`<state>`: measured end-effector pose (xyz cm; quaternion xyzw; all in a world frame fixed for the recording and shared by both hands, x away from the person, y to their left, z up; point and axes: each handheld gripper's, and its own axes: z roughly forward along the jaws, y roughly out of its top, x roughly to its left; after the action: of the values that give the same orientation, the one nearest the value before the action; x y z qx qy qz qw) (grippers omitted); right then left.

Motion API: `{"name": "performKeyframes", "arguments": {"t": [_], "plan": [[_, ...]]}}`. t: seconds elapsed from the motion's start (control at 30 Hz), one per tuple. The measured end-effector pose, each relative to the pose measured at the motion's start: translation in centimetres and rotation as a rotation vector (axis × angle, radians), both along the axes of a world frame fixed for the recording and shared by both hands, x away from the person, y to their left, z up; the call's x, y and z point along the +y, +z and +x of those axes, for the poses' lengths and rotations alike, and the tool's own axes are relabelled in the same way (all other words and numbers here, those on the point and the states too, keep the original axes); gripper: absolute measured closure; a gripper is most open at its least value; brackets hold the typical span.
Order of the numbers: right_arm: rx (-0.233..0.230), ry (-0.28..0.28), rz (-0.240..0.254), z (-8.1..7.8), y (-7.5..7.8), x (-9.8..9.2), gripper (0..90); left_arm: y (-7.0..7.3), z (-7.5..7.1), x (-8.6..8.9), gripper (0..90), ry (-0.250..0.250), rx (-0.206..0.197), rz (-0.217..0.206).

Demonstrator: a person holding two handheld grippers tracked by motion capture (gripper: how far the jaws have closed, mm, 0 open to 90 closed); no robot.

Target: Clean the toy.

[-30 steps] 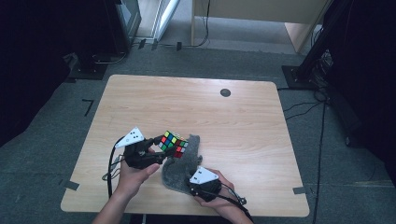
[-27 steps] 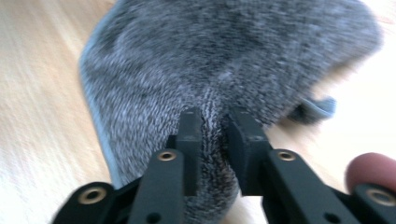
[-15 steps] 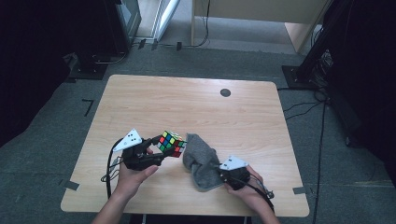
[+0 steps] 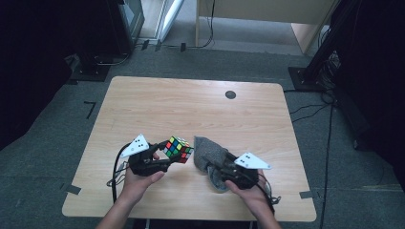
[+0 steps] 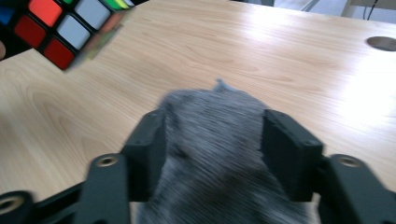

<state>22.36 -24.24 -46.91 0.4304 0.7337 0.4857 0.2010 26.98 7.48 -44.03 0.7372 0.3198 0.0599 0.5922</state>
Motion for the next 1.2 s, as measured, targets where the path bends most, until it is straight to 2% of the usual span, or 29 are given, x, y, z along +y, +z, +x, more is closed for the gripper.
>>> {"name": "performKeyframes", "arguments": {"t": [0.03,0.13,0.2,0.27,0.33,0.5,0.67,0.7,0.73,0.87,0.97,1.03,1.07,1.13,1.2], "plan": [[0.000,-0.019,-0.001,0.1,-0.2,1.0,36.4,-0.1,0.0,-0.1,34.4,-0.016,0.012,-0.004],[0.008,-0.092,0.003,0.4,-1.6,3.4,32.2,-0.1,-0.3,-0.5,34.3,-0.024,-0.002,0.021],[0.025,-0.119,-0.054,0.8,-2.7,4.6,31.7,-0.1,-0.5,-0.7,34.4,-0.040,-0.016,0.032],[0.061,-0.148,-0.089,1.2,-3.7,5.2,33.0,-0.2,-0.6,-0.9,34.3,-0.052,-0.016,0.031],[0.093,-0.159,-0.139,1.6,-4.6,5.5,35.0,-0.4,-0.5,-0.9,34.3,-0.055,-0.012,0.030],[0.073,-0.182,-0.262,1.7,-4.9,5.6,45.4,-0.7,-0.3,-0.6,34.2,-0.054,-0.007,0.024],[0.068,-0.199,-0.296,1.7,-5.0,5.1,54.2,-0.8,-0.3,-0.6,34.1,-0.076,0.002,0.007],[0.064,-0.196,-0.303,1.7,-5.0,4.8,62.0,-0.8,-0.4,-0.6,34.1,-0.078,0.000,0.006],[0.062,-0.188,-0.299,1.7,-5.0,4.5,66.1,-0.9,-0.4,-0.7,34.1,-0.084,-0.001,0.009],[0.083,-0.184,-0.228,1.9,-4.7,2.9,78.7,-1.0,-0.4,-0.9,34.2,-0.089,-0.004,0.026],[0.044,-0.194,-0.135,1.5,-3.9,1.5,80.3,-1.2,-0.5,-1.1,34.3,-0.096,-0.011,0.041],[0.008,-0.182,-0.043,1.1,-2.7,0.5,80.4,-1.3,-0.5,-1.2,34.3,-0.100,-0.012,0.044],[-0.013,-0.156,0.014,0.8,-1.9,0.1,80.3,-1.4,-0.6,-1.5,34.3,-0.107,-0.025,0.063],[-0.082,-0.075,0.104,0.0,-0.1,-0.3,80.1,-1.6,-0.8,-2.0,34.4,-0.122,-0.032,0.072],[-0.151,0.008,0.151,-1.1,1.6,-0.1,79.8,-1.8,-1.1,-2.7,34.4,-0.152,-0.046,0.073]]}}
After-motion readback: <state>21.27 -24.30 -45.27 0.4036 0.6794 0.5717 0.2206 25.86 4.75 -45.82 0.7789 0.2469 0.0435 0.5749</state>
